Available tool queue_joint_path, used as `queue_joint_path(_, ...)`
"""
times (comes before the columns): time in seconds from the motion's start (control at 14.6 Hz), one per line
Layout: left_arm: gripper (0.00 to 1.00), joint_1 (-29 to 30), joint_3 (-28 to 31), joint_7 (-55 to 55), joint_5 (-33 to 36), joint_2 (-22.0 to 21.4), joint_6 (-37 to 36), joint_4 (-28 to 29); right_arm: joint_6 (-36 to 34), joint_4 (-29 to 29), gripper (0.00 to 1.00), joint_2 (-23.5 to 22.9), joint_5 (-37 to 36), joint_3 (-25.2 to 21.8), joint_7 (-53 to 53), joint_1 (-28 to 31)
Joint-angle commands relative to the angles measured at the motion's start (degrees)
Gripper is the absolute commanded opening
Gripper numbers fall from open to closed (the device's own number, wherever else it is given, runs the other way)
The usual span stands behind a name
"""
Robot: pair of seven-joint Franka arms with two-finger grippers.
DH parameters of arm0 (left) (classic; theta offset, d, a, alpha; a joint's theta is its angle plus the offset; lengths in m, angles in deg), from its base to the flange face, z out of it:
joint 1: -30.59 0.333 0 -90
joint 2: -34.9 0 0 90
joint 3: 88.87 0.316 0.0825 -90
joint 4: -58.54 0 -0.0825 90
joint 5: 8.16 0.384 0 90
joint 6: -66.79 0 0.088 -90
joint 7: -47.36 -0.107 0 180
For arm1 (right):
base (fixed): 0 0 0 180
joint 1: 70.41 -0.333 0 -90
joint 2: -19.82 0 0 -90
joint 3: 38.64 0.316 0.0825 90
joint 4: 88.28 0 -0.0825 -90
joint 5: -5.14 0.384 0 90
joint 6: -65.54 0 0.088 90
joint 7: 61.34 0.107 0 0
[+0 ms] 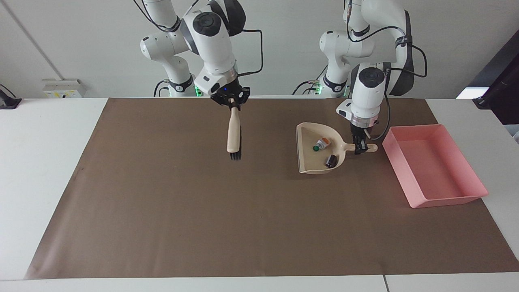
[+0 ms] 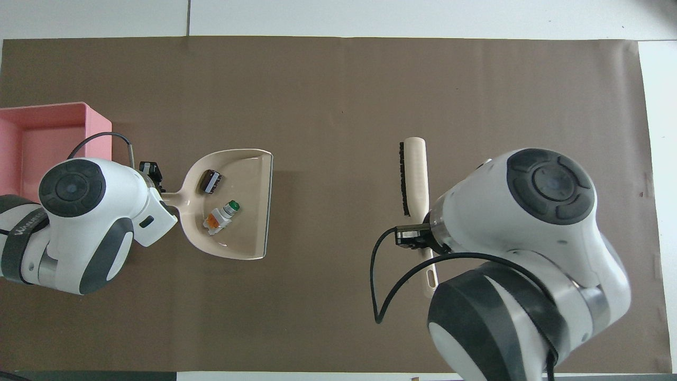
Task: Clean e-waste and dump in bin
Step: 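Lift the dustpan with the left gripper while the right gripper returns the brush, then tip the dustpan over the pink bin with the left gripper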
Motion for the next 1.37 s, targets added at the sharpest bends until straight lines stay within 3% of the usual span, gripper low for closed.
queue_joint_path(0.0, 0.0, 4.58, 0.11, -6.1, -1.57, -0.54, -7.12, -6.75, -3.96, -0.95, 0.0, 0.55, -6.61, 0.9, -10.81, 9.6)
queue_joint_path(0.34, 0.0, 16.78, 0.28, -16.72, -1.57, 0.42, -10.04, -14.94, -1.0, -6.73, 0.0, 0.19, -11.91, 0.99, -23.76, 24.03)
queue_joint_path(0.62, 0.01, 25.66, 0.28, -28.5, -1.84, 5.6, -11.45, -24.08, 11.55, -15.7, 0.0, 0.46, -11.04, 0.99, -31.23, 34.22)
queue_joint_path(0.82, 0.01, 33.05, 0.28, -35.1, -1.49, 7.01, -9.26, -26.11, 15.01, -18.44, 0.0, -0.15, -9.29, 0.99, -33.97, 35.91)
queue_joint_path(1.03, 0.01, 34.56, 1.33, -36.18, -0.26, 9.47, -6.45, -27.95, 19.74, -21.86, 0.0, -0.25, -6.11, 0.99, -37.83, 37.23)
queue_joint_path(1.3, 0.01, 34.13, 1.43, -32.94, 11.86, 11.41, -0.9, -27.52, 26.09, -25.03, 0.0, -0.33, -6.11, 0.9, -39.68, 38.9)
